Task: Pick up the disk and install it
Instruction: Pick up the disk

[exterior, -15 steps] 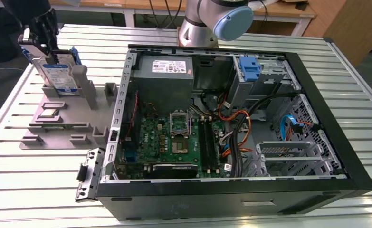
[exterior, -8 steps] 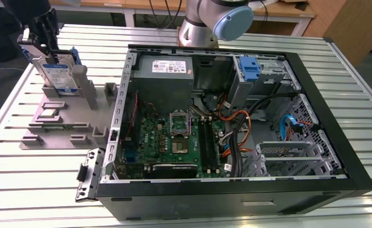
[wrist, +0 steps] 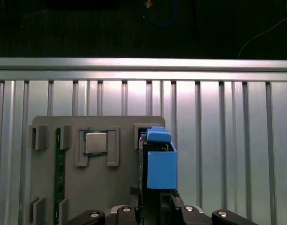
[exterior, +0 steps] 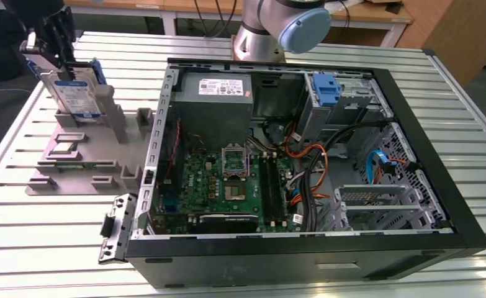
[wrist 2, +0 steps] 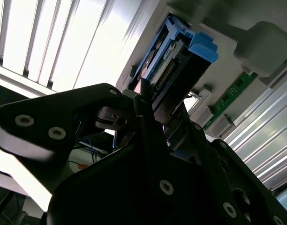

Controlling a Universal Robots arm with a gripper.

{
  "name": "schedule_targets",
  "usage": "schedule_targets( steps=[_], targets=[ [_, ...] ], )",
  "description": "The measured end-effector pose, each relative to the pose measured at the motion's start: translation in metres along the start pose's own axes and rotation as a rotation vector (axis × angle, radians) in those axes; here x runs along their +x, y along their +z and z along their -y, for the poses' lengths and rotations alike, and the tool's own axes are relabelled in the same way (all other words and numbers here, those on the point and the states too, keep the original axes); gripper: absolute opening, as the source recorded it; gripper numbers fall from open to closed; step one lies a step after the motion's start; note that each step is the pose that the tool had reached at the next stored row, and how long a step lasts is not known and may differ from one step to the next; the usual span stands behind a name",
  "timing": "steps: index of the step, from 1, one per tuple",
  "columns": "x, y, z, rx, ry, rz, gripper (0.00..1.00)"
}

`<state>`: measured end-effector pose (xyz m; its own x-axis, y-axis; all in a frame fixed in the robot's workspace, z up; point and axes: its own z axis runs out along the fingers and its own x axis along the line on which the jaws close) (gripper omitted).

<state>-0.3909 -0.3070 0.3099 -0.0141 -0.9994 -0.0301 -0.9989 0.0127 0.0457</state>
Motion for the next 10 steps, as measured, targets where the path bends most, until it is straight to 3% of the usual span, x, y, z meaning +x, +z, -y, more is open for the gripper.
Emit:
schedule_targets(
  steps=[6, 10],
  targets=[
    [-0.0003, -0.0104, -0.0005, -0.0001, 0.0, 0.0, 0.35],
    [-0.0003, -0.0111, -0.0005, 0.0, 0.0, 0.0, 0.35]
  ],
)
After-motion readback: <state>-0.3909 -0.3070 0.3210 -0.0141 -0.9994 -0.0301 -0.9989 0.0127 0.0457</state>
